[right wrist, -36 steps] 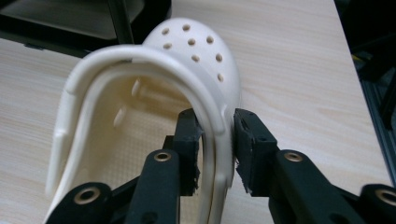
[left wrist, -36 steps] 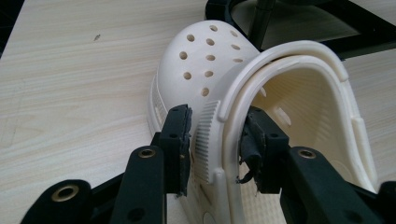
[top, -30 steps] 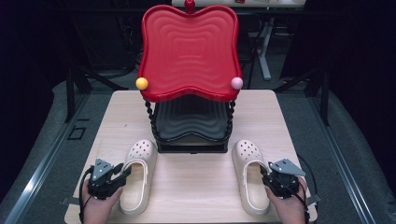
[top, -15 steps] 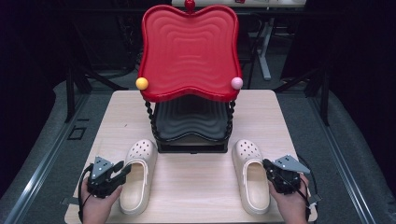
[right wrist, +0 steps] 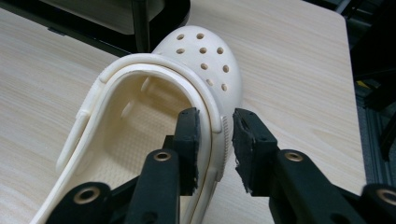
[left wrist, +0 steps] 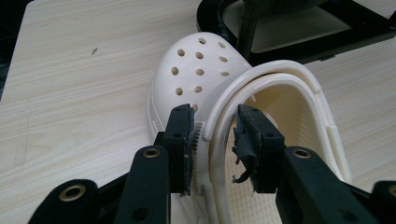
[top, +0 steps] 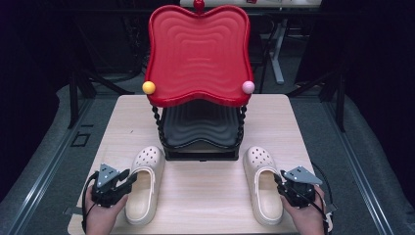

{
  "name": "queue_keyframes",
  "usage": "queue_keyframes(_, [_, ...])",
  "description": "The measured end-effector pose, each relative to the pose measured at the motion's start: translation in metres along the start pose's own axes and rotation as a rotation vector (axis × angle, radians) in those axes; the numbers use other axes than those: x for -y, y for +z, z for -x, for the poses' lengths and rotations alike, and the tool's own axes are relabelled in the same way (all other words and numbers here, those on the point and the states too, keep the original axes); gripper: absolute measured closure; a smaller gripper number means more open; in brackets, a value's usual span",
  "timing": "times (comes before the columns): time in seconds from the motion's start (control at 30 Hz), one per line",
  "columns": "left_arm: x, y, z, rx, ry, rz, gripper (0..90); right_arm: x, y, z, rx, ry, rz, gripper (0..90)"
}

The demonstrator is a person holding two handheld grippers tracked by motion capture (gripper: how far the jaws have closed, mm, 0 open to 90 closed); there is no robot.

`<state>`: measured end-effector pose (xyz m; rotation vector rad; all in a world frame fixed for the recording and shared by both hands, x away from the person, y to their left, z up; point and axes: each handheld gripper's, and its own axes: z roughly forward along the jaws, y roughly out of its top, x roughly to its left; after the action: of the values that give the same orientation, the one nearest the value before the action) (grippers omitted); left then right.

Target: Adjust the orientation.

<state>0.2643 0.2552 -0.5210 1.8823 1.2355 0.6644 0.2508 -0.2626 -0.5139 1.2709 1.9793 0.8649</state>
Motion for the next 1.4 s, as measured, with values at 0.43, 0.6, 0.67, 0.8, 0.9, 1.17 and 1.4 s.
queue_keyframes(0.43, [0.005, 0.011, 0.002, -0.028, 0.013, -0.049, 63.2, -0.001, 0.01, -0.003, 0.015, -0.013, -0.067, 71.9])
queue_keyframes(0.6, [0.003, 0.015, 0.003, -0.043, 0.019, -0.056, 65.3, -0.002, 0.011, -0.001, 0.006, 0.007, -0.077, 72.6])
queue_keyframes(0.67, [0.001, 0.016, 0.004, -0.051, 0.02, -0.054, 65.3, -0.002, 0.011, 0.0, -0.004, 0.018, -0.083, 72.7])
queue_keyframes(0.8, [-0.001, 0.018, 0.005, -0.068, 0.022, -0.063, 67.7, -0.003, 0.011, 0.001, -0.008, 0.037, -0.083, 73.3])
queue_keyframes(0.9, [-0.001, 0.018, 0.006, -0.075, 0.027, -0.063, 68.7, -0.003, 0.011, 0.001, -0.005, 0.042, -0.085, 73.8])
queue_keyframes(1.17, [-0.001, 0.018, 0.007, -0.093, 0.057, -0.067, 72.1, -0.003, 0.01, -0.003, 0.023, 0.04, -0.083, 75.0])
queue_keyframes(1.4, [0.0, 0.016, 0.005, -0.082, 0.042, -0.059, 74.8, -0.002, 0.009, -0.006, 0.047, 0.054, -0.076, 75.9])
